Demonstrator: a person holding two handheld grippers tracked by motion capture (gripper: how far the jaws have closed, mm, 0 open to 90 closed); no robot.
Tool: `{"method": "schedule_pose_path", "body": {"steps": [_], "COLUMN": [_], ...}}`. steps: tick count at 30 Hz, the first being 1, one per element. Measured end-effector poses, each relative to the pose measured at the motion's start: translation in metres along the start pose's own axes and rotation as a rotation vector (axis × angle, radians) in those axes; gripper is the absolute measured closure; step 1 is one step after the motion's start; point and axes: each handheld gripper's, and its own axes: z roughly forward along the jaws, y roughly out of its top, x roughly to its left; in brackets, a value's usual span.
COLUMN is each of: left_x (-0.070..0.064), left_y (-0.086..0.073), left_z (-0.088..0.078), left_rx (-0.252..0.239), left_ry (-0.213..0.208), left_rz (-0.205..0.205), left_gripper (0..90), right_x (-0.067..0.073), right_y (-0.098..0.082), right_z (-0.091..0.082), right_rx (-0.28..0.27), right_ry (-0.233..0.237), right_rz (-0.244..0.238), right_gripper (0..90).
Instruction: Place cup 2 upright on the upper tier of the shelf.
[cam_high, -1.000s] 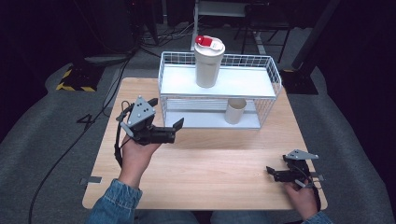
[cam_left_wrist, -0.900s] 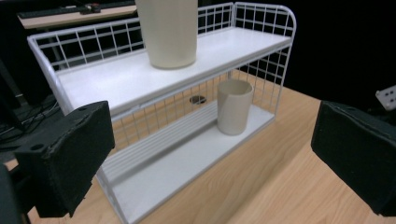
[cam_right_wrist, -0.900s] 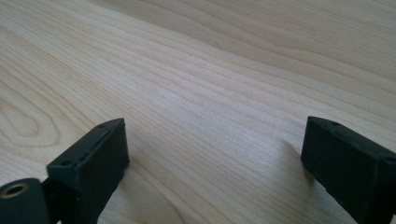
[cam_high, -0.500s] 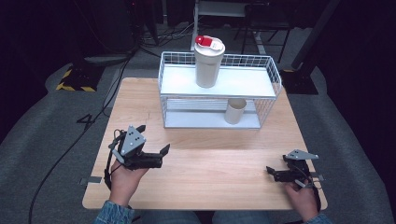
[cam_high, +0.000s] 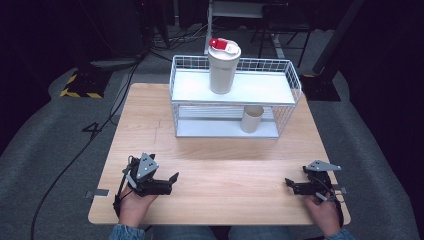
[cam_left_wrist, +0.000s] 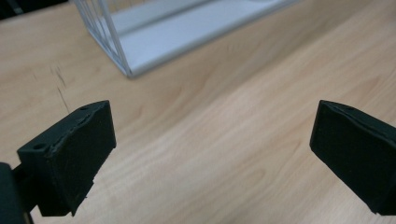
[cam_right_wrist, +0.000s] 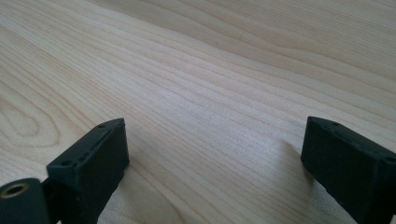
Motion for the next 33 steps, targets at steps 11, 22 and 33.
{"method": "schedule_pose_path", "body": {"steps": [11,22,33], "left_x": [0.007,0.007,0.013], "left_y": [-0.026,-0.040,-0.042], "left_z": [0.017,0.031,0.036], "left_rx": [0.137,0.266,0.252], "left_ry": [-0.006,-0.009,0.010], "left_rz": [-0.025,-0.011,-0.080], "left_gripper": [0.8,1.3,0.2], "right_x": [0.000,0.000,0.000], "right_y": [0.000,0.000,0.000], "right_z": [0.000,0.000,0.000], "right_rx": [0.000,0.000,0.000], "right_ry": [0.000,0.000,0.000], "right_rz": [0.000,0.000,0.000], "right_gripper": [7.9,7.9,7.9]}}
